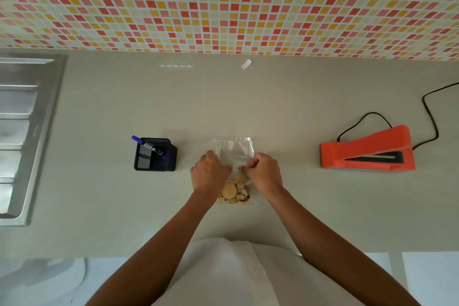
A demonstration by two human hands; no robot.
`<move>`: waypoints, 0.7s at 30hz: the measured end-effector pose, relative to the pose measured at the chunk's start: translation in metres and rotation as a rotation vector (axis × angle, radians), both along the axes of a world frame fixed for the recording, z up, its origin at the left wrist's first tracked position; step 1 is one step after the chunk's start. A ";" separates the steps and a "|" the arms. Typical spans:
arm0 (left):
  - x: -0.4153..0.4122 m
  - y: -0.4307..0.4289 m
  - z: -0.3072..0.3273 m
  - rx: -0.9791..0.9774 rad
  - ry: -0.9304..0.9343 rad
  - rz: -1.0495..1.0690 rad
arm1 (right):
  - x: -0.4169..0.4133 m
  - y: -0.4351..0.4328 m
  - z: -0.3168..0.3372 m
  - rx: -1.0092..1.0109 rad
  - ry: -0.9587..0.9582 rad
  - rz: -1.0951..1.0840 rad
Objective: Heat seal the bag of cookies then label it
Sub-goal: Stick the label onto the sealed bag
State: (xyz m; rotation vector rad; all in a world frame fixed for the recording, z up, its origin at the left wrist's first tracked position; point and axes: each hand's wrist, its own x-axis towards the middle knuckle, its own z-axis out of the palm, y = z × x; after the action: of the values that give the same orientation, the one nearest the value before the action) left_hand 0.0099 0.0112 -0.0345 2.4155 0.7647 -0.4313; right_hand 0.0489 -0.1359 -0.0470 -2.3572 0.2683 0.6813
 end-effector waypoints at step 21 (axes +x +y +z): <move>-0.011 0.019 -0.007 -0.385 -0.067 0.265 | -0.026 -0.031 -0.002 0.161 0.037 -0.134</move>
State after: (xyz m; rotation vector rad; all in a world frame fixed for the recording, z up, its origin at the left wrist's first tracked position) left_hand -0.0011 0.0306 -0.0417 1.9324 0.8695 -0.3514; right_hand 0.0227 -0.1667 -0.0486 -2.1542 0.3697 0.6573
